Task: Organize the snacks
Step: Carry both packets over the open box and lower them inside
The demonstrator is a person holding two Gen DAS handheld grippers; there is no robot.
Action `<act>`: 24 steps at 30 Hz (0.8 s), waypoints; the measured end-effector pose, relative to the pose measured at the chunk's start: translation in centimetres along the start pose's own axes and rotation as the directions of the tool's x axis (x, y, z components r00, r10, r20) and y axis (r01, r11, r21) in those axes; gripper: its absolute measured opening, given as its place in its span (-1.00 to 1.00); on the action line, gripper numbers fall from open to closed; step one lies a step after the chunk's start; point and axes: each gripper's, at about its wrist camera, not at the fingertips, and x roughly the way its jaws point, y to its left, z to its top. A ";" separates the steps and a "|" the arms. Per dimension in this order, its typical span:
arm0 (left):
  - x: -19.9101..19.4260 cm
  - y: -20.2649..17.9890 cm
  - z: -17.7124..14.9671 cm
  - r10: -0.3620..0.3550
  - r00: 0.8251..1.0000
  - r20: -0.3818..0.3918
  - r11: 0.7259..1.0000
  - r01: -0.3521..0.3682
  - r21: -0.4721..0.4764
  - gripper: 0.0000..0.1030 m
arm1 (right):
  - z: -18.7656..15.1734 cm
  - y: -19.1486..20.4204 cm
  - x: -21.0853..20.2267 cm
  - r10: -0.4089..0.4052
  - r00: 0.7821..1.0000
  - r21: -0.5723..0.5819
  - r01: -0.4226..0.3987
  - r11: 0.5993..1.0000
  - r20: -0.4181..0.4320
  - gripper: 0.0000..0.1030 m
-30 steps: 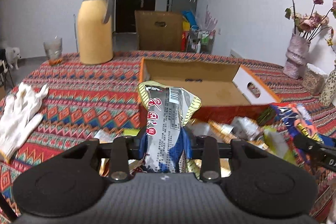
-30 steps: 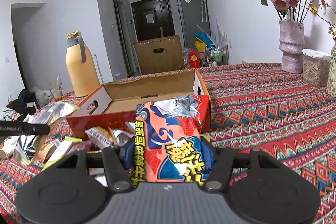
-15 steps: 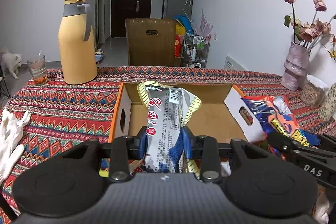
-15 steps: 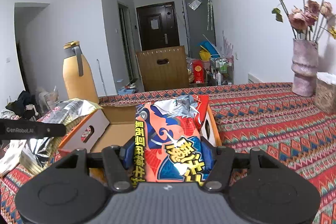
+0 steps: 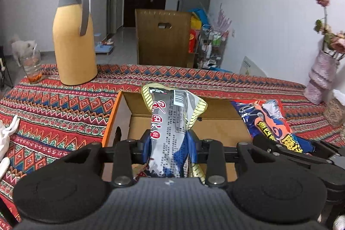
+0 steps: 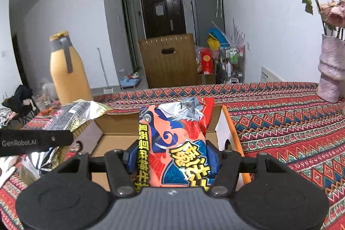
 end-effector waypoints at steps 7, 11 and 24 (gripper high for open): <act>4.3 0.9 -0.9 0.046 0.997 -0.067 0.998 -0.048 -0.027 -0.33 | -0.5 0.0 4.4 -0.030 0.998 0.003 0.030 1.000 -0.062 0.16; 5.8 1.4 -1.8 0.050 0.994 -0.092 0.998 -0.053 -0.028 -0.33 | -1.5 -0.2 5.5 -0.031 0.997 -0.002 0.031 1.000 -0.073 0.16; 4.1 1.5 -2.4 0.016 1.000 -0.008 0.999 -0.017 -0.042 0.78 | -1.6 -1.1 5.1 -0.021 0.998 0.045 0.024 0.999 -0.056 0.89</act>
